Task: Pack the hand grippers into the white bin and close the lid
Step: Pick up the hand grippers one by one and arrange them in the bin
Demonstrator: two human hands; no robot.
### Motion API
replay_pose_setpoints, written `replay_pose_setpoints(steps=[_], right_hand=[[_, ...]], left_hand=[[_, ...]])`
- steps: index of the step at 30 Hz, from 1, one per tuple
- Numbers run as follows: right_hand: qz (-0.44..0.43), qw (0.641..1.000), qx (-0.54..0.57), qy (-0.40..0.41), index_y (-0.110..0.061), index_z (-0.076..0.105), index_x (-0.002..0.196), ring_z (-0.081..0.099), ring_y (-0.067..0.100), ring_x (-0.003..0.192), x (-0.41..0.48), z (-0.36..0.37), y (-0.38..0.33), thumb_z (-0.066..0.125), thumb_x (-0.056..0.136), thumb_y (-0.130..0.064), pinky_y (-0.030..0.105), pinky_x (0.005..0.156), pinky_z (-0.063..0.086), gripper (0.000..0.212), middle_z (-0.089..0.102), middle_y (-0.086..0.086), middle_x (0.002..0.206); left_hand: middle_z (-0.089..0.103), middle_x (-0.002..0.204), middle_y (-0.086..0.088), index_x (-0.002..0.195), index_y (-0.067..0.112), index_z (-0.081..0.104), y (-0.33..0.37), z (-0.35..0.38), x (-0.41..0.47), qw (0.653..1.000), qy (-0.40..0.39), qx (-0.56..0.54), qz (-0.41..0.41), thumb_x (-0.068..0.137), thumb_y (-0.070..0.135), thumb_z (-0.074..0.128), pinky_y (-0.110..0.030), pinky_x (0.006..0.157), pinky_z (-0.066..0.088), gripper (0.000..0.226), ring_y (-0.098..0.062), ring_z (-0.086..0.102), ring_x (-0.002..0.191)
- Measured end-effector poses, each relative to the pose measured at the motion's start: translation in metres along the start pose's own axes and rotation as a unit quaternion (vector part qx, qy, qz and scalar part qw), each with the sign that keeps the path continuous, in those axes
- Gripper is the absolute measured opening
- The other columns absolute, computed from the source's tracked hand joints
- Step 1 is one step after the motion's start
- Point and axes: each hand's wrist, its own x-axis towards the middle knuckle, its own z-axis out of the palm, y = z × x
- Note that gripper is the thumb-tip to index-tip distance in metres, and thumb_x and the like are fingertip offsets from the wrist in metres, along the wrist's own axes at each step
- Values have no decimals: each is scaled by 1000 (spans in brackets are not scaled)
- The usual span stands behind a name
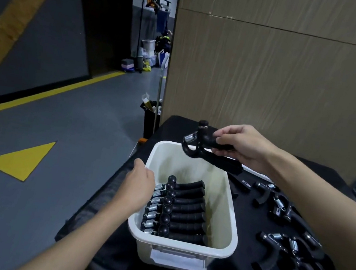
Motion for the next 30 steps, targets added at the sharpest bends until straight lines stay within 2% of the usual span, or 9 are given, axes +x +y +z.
replay_pose_setpoints(steps=[7, 10, 12, 14, 18, 21, 25, 28, 30], right_hand=[[-1, 992, -126, -30, 3, 69, 88, 68, 22, 69, 26, 34, 5, 71, 80, 8, 29, 65, 61, 9, 70, 16, 79], [0, 981, -187, -43, -4, 69, 77, 66, 18, 63, 36, 45, 14, 73, 79, 7, 25, 60, 57, 11, 70, 10, 70], [-2, 973, -227, -44, -6, 69, 73, 63, 17, 66, 42, 53, 22, 75, 77, 6, 25, 63, 54, 14, 67, 8, 71], [-5, 964, -263, -45, -5, 71, 76, 61, 14, 67, 49, 57, 31, 76, 76, 5, 21, 63, 51, 11, 66, 6, 71], [-2, 949, -310, -55, -7, 75, 78, 61, 13, 71, 64, 64, 54, 78, 74, 1, 24, 71, 51, 9, 67, 3, 72], [-6, 939, -339, -61, -12, 73, 73, 61, 16, 74, 74, 68, 69, 79, 74, -2, 26, 71, 51, 12, 67, 1, 71], [-15, 915, -393, -91, -12, 76, 86, 61, 13, 77, 79, 72, 88, 77, 78, -6, 23, 75, 50, 10, 67, -1, 77], [-26, 892, -438, -109, -10, 77, 97, 61, 13, 82, 80, 72, 90, 74, 81, -10, 22, 79, 49, 16, 69, 1, 86], [-33, 855, -503, -127, -13, 77, 101, 64, 15, 88, 82, 72, 88, 70, 82, -10, 24, 81, 50, 20, 73, 2, 95]], left_hand=[[39, 69, -2, 88, 11, 34, -1, -1, 0, 1000, -4, -21, 0, 100, 20, 25, -32, 49, 31, 17, -17, 36, 55], [41, 69, -9, 88, 12, 33, -1, -2, 0, 1000, -8, -23, -6, 100, 20, 26, -32, 51, 32, 17, -18, 38, 55], [50, 80, -22, 88, 11, 34, 1, -2, -1, 1000, -8, -24, -10, 101, 20, 26, -33, 51, 31, 17, -23, 44, 56], [54, 96, -18, 90, 10, 35, 2, -3, -2, 1000, -6, -23, -7, 101, 20, 27, -33, 51, 30, 17, -24, 46, 58], [55, 100, -22, 92, 8, 36, 1, -2, -2, 1000, 0, -19, -4, 102, 21, 27, -34, 58, 31, 19, -41, 59, 84], [55, 100, -25, 96, 6, 38, -1, -1, 0, 1000, 3, -11, -5, 102, 21, 26, -35, 59, 32, 20, -45, 57, 86], [50, 83, -23, 96, 6, 38, -2, 0, 1, 1000, 5, -8, -3, 102, 21, 27, -37, 56, 30, 20, -28, 44, 64], [42, 72, -5, 97, 5, 39, -3, 1, 2, 1000, 9, -11, 0, 102, 21, 27, -36, 51, 27, 20, -20, 38, 59], [41, 72, -4, 96, 6, 38, -3, 1, 2, 1000, 10, -12, -1, 102, 20, 27, -36, 52, 27, 19, -21, 37, 58]])
